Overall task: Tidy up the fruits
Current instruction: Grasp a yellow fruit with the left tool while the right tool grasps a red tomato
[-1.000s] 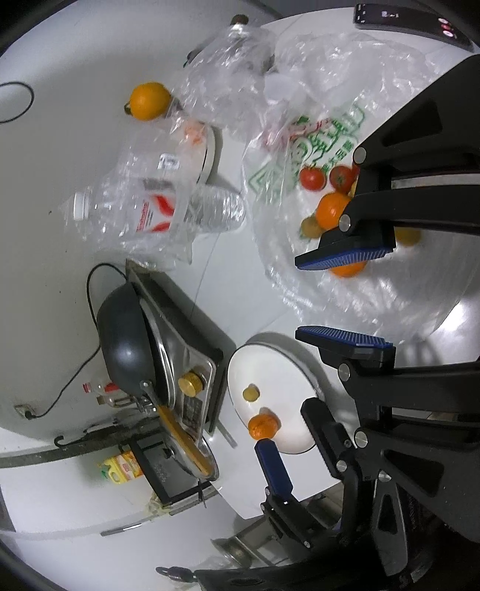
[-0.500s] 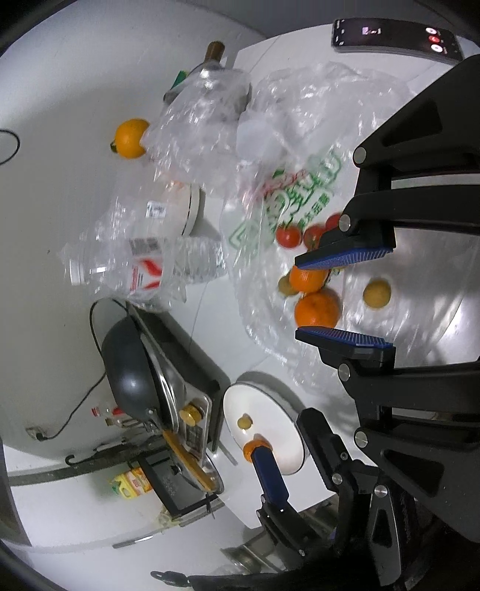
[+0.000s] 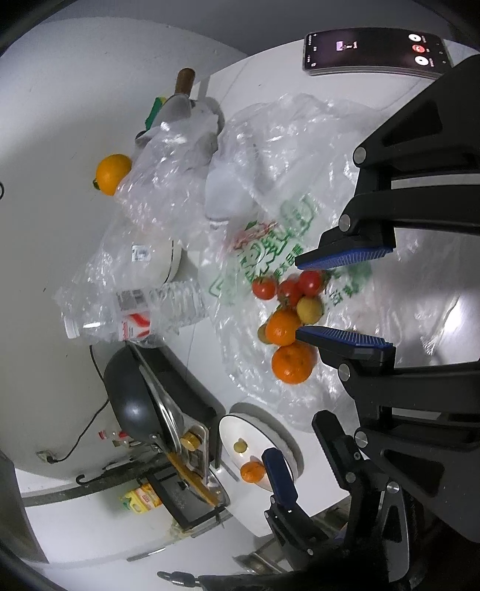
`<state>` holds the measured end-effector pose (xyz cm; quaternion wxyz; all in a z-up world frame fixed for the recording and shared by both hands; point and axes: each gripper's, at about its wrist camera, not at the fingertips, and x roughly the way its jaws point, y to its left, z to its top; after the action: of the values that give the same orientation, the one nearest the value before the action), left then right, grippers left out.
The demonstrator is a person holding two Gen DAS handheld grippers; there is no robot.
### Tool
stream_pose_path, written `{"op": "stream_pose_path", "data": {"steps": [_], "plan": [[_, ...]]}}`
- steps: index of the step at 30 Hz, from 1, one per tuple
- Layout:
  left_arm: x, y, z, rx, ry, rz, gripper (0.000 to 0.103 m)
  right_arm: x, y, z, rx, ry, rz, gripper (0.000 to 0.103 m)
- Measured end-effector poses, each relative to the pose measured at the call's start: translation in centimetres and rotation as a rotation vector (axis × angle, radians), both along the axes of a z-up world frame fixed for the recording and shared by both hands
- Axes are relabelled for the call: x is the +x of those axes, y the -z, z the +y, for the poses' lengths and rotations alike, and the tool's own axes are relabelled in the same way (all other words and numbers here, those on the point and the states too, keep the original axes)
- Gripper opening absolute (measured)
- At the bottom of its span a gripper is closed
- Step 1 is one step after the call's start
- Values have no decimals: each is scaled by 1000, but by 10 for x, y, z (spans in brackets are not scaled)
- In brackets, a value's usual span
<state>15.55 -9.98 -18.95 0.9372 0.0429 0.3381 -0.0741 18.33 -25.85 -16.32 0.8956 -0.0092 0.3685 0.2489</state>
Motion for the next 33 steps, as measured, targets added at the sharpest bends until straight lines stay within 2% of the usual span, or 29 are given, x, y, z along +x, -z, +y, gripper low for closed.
{"op": "stream_pose_path", "data": {"steps": [17,22,29,33], "plan": [[17,29,-32,51,59,60,70,11,25,-18,-7,-16,33,33],[23,37,-33,61,70,91,55,18,32,-17,-5,-25,50,33],[30,49,-35,54,84,130,48,25,36,-9,-7,-57,64,33],[34,54,-37,51,95,151,40,31,39,-5,-10,-68,73,33]]}}
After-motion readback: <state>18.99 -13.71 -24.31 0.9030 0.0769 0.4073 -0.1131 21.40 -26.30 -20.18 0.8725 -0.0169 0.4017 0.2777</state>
